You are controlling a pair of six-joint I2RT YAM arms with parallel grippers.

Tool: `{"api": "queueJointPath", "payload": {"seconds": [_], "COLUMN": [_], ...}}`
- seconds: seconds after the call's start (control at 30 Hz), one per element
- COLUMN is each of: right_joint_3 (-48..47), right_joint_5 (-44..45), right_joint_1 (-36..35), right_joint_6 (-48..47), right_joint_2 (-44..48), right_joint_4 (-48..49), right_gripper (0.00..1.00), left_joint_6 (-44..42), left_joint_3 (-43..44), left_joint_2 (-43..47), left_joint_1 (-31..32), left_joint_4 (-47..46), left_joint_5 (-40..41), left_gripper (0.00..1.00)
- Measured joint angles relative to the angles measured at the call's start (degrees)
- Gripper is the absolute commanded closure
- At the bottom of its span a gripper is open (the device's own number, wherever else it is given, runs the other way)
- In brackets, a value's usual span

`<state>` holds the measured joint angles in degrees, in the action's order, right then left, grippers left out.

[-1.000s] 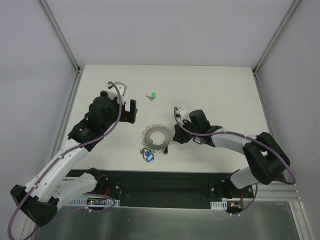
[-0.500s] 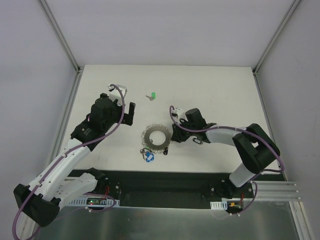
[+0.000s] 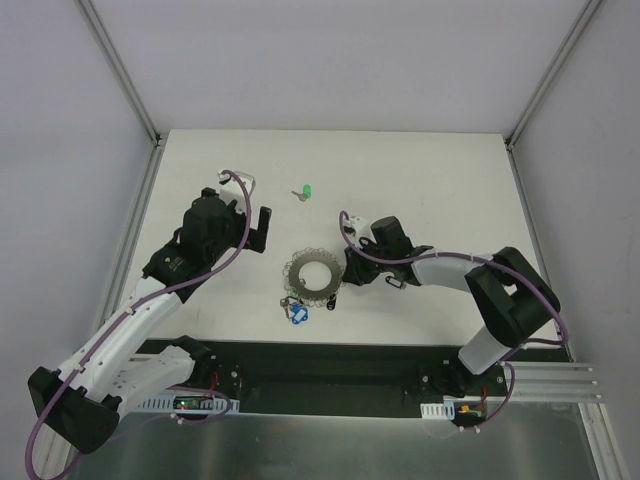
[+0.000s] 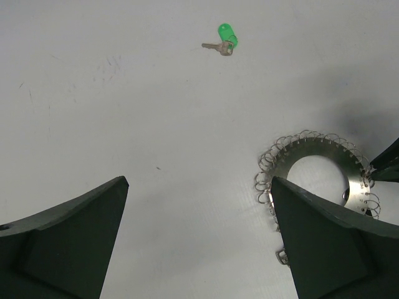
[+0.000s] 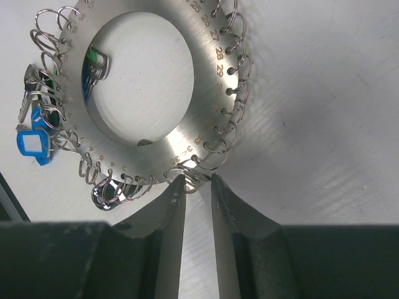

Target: Put the keys on the keyring

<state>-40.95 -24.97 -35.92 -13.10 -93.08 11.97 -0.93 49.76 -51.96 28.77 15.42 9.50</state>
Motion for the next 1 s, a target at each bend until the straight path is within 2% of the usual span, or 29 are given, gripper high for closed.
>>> {"api": "queueJointPath", "payload": {"seconds": [0.33,0.6,1.0], "right_joint_3": [-0.2,-0.5,-3.8], "right_joint_5": [5.0,11.3,14.8], "right_joint_1": [-1.1,-4.8,-7.3], "right_joint_6": [2.4,3.9,5.6], "right_joint_2": [5.7,5.8,3.3], "right_joint_4": [-3.2,-8.2,-10.1], "right_gripper": [0.81,0.83,0.82], "left_joint_6": [0.0,0.0,0.0], "left_joint_3": [0.0,0.0,0.0], "left_joint_2": [0.0,0.0,0.3], "left_joint_1": [0.0,0.0,0.0], "left_joint_4": [0.0,0.0,0.0], "left_joint_5": [-0.1,-0.5,-1.8], "left_gripper": [0.01,0.01,0.01]}}
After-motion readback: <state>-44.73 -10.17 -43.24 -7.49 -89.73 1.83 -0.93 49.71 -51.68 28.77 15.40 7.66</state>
